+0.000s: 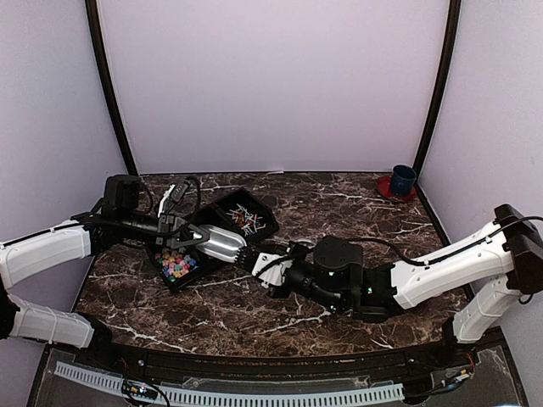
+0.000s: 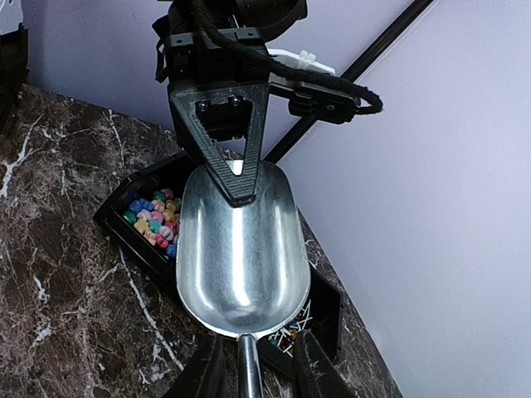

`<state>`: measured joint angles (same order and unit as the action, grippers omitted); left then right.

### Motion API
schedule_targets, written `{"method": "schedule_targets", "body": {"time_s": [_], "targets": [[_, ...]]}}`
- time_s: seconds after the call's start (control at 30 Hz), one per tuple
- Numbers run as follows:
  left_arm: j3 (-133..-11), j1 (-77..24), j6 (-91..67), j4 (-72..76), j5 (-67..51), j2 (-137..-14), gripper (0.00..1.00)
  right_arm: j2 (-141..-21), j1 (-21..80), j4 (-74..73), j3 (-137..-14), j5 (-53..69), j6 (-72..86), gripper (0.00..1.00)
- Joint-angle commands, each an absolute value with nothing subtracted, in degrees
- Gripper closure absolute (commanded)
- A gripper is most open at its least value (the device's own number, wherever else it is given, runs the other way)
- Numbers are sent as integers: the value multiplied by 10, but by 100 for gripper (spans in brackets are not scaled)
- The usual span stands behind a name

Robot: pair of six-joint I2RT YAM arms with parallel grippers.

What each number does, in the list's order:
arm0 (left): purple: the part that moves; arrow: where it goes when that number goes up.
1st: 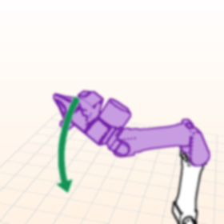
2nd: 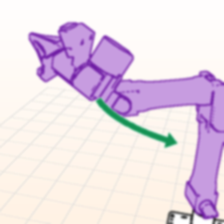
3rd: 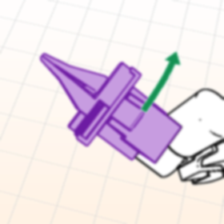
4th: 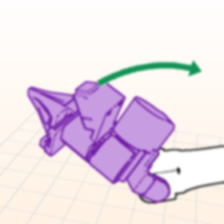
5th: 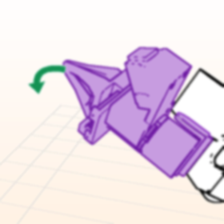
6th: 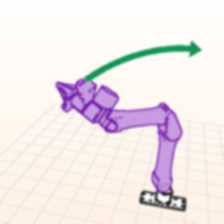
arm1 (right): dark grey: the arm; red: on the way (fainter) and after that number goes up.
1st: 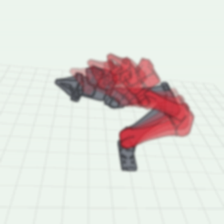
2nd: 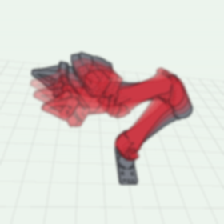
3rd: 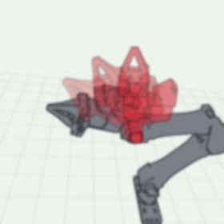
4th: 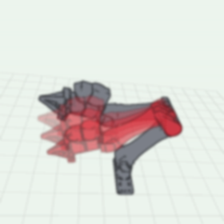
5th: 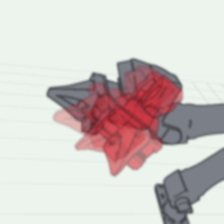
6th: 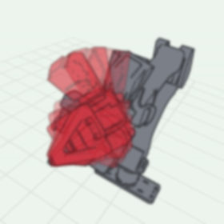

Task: Pack the candies
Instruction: Pass from the left arm to the right

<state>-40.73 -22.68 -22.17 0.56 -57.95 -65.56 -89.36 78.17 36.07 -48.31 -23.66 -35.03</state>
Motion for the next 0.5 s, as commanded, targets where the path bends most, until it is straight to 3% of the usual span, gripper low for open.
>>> {"method": "schedule_targets", "body": {"time_s": [0.0,0.47], "targets": [[-399,-224,-224,25,-598,-646,100,-898,788,371,-486,-250,-349,72],[-397,-225,-227,32,-605,-641,100,-910,787,345,-498,-255,-355,76]]}}
